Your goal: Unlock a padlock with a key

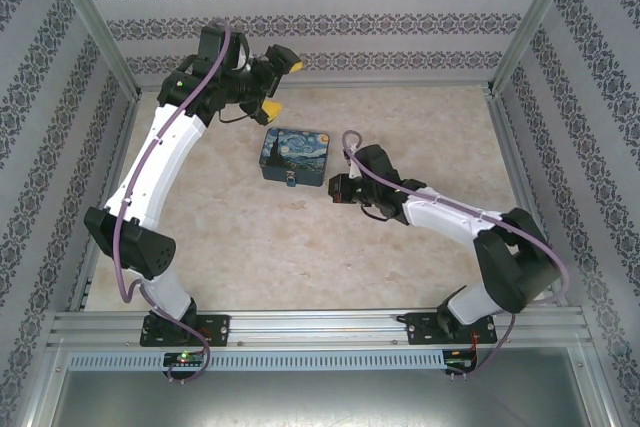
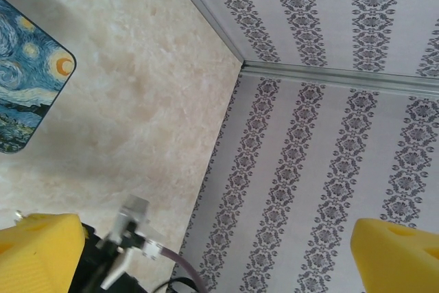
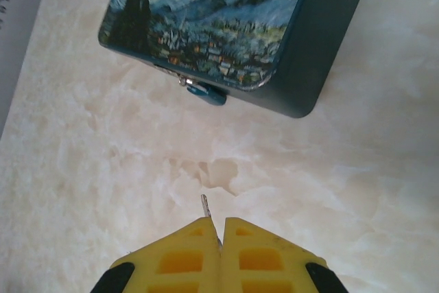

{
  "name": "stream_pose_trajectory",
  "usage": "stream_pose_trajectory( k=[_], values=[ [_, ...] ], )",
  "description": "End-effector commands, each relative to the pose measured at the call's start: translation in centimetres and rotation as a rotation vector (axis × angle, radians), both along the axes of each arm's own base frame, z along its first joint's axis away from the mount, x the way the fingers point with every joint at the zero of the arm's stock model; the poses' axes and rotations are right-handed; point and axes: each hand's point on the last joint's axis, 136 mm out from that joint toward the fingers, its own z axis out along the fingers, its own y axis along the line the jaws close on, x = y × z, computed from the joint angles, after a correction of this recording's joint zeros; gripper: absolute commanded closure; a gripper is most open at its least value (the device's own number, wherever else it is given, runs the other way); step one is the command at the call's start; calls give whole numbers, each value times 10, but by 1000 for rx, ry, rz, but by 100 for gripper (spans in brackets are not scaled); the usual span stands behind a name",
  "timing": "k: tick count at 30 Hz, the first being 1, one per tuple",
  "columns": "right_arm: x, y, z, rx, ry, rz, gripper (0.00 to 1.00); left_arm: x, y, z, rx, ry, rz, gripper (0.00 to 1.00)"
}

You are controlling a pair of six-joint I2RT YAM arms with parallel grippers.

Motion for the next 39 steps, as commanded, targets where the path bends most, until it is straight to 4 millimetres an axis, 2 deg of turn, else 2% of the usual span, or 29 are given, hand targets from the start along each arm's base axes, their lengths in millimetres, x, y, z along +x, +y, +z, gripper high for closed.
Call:
stream_pose_trajectory(
  k=[1,6,9,14,17,21,23,28,34,36,39],
  values=[
    [-1,28,-2,64,46,36,100,-5,3,-2,-15,76,16,0],
    [0,56,-13,83,78,71,100,-1,0,10,-34,40,12,0],
    [3,63,-16,91,87,70,100,2,2,14,-40,24,21,0],
    [6,66,-18,96,93,65,100,-1,-4,15,-64,33,-4,0],
    [7,68,-17,102,93,63,100,0,0,19,-53,4,10,0],
    [7,69,-18,102,97,63,100,4,-5,11,-71,29,-3,0],
    [7,69,-19,103,100,63,100,6,-9,15,-92,17,-8,0],
    [6,71,-22,102,109,69,100,2,-9,7,-85,44,-21,0],
    [8,73,-20,108,105,70,100,4,-8,8,-57,23,-5,0],
    [8,74,-19,107,103,74,100,5,-5,-2,-22,33,0,0],
    [9,74,-12,101,79,83,100,6,5,-31,60,50,10,0]
  ],
)
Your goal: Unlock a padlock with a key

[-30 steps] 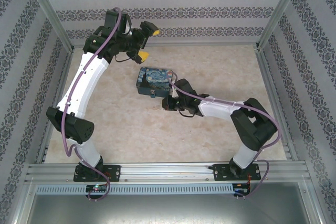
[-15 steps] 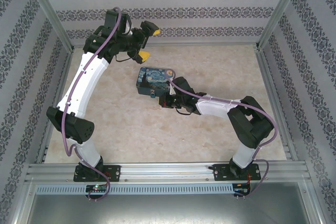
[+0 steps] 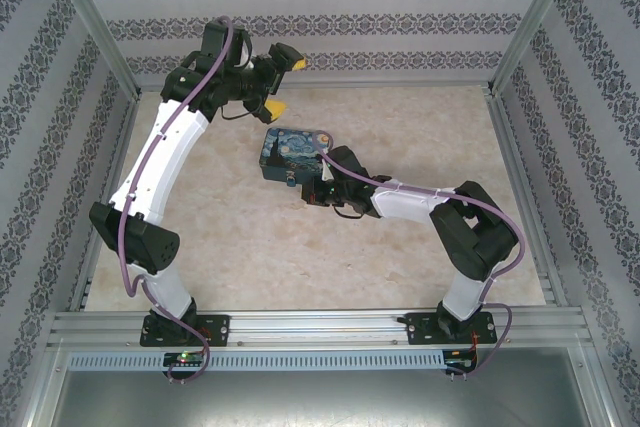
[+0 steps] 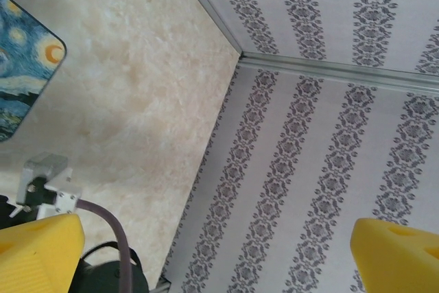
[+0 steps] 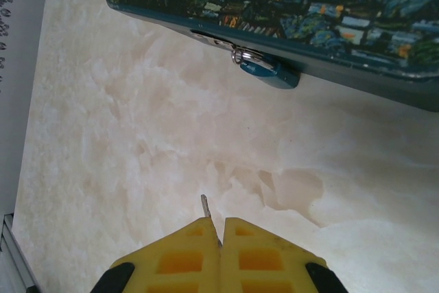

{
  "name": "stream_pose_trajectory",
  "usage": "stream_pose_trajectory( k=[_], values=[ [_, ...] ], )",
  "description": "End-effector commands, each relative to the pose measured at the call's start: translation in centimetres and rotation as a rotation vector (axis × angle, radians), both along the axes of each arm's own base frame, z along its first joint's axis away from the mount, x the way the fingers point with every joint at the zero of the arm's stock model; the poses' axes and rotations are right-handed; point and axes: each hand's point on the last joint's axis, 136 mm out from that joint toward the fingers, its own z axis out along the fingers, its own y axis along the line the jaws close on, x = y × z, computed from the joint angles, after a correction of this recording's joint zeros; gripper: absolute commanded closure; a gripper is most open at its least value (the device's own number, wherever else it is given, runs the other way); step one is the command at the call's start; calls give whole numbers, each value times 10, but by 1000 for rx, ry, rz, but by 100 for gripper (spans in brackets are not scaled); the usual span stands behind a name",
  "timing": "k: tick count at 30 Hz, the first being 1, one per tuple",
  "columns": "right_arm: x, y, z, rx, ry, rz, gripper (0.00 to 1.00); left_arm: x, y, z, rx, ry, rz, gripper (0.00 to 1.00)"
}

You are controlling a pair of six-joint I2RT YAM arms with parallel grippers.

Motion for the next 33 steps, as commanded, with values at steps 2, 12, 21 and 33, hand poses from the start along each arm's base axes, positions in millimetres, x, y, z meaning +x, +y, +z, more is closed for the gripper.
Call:
stream_pose_trajectory(
  k=[2,12,21,33],
  values=[
    [5,8,20,9,-68,31,100,2,16,-48,99,49,26,0],
    [-10,-3,38,-222,-389,147,100,-24,23,-171,145,257,-52,8],
    [-18,-1,55,-144,-397,160,100,-33,25,-191,154,199,-82,28],
    [-15,3,70,-272,-511,166,100,-52,2,-204,-14,366,-74,46]
  ],
)
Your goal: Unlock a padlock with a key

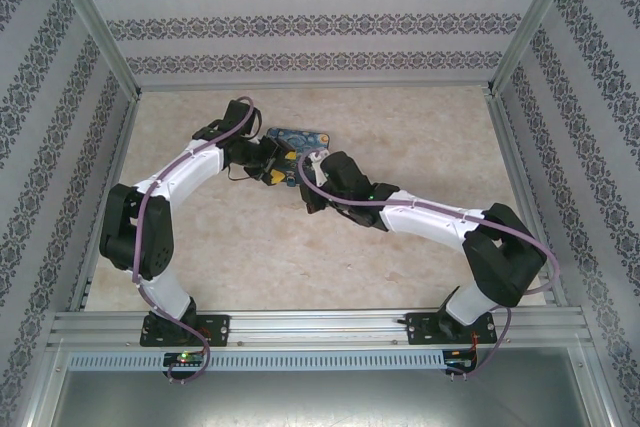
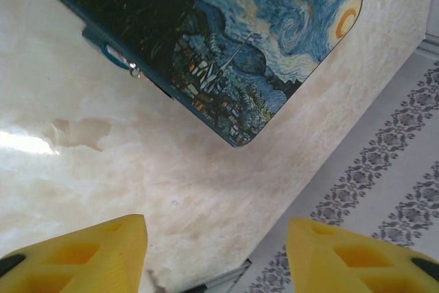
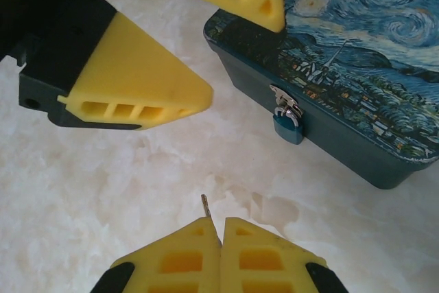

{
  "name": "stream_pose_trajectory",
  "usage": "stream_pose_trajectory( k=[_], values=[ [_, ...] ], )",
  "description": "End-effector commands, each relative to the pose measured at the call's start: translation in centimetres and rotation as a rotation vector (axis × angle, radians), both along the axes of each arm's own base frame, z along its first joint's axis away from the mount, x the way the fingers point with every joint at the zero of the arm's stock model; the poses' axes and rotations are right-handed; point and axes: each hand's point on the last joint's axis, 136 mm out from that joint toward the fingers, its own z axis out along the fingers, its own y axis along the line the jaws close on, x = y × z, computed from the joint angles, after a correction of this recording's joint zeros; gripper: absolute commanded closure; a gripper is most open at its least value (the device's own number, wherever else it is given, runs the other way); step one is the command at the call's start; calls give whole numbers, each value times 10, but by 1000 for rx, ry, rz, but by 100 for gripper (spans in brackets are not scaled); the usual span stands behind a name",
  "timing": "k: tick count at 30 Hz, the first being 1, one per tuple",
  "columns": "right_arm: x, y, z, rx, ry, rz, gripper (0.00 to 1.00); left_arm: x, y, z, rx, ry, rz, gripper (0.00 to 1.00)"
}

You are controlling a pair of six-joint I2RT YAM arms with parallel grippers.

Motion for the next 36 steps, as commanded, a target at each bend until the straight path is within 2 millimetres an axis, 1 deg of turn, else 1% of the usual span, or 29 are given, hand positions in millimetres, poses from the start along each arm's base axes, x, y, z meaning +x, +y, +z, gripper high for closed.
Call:
stream_pose_trajectory(
  k=[1,3,10,15,19,27,36],
  values=[
    [5,5,16,-52,-81,1,100,-6,-12,14,-72,10,13,48],
    [5,7,16,-64,-89,0,100,-9,-16,13,-84,22,13,51],
    [9,10,20,-70,-101,-5,100,-19,-24,8,-94,51,3,55],
    [12,10,19,-89,-108,-13,100,-21,-27,10,-97,51,-2,60],
    [13,10,20,-105,-123,-16,100,-23,-29,10,-103,57,-2,67],
    [16,9,21,-124,-135,-22,100,-24,-33,11,-104,55,-7,71],
    [16,8,19,-129,-134,-25,100,-26,-38,10,-103,54,-18,84]
  ],
)
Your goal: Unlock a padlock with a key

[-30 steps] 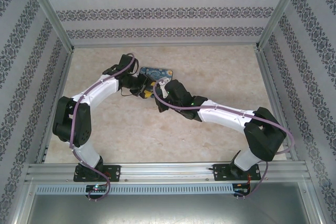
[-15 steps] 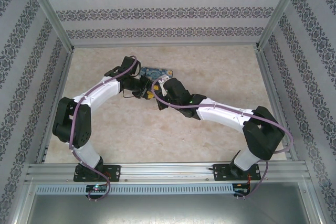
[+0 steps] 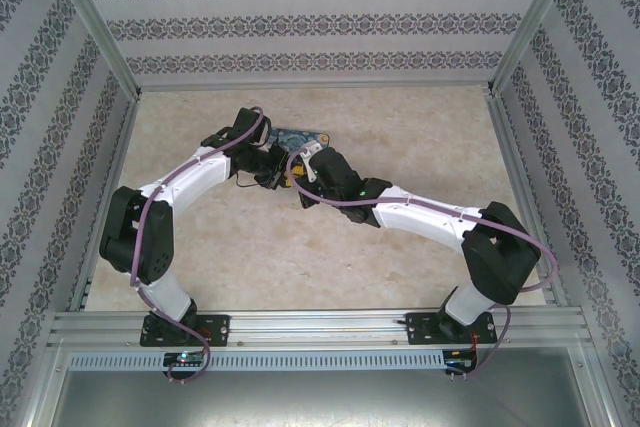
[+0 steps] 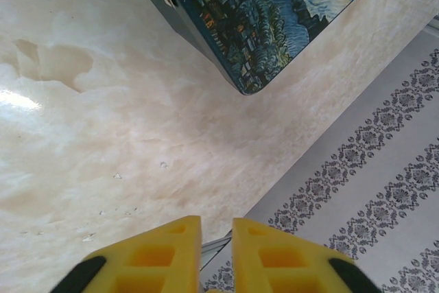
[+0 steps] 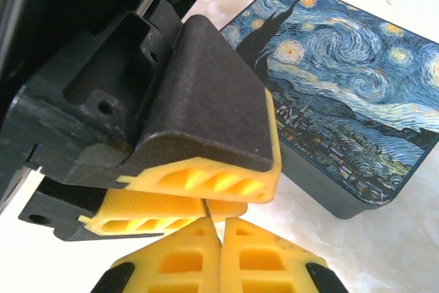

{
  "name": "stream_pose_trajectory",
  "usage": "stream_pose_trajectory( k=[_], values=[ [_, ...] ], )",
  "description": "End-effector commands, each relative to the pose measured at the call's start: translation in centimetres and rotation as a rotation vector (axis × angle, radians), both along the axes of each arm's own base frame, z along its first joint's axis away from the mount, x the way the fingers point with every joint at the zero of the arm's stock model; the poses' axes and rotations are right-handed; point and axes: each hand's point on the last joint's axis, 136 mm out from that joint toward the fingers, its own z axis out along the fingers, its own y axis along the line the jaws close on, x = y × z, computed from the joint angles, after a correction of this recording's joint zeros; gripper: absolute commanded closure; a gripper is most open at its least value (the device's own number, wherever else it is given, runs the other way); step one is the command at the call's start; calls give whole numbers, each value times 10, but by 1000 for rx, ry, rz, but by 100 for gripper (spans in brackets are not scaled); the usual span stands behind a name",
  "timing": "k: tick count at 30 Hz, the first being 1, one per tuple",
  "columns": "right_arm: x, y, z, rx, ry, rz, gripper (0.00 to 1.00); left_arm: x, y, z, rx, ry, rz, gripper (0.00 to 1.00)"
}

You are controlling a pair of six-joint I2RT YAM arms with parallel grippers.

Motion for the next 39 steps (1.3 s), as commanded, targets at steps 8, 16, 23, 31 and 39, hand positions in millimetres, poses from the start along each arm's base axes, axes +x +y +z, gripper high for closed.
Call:
stream_pose_trajectory(
  k=[8,16,23,31,39],
  values=[
    [3,5,4,-10,-19,-5,100,-2,-11,10,-26,-37,-22,100],
    [7,-36,28,77,10,-144,43,14,0,17,75,-210,-99,100],
    [7,-99,42,152,11,-308,2,34,11,35,212,-413,-196,100],
    [25,-116,57,427,168,-395,2,62,15,56,225,-642,-219,100],
    [43,-84,93,751,274,-296,10,90,2,76,73,-917,-203,100]
  ],
)
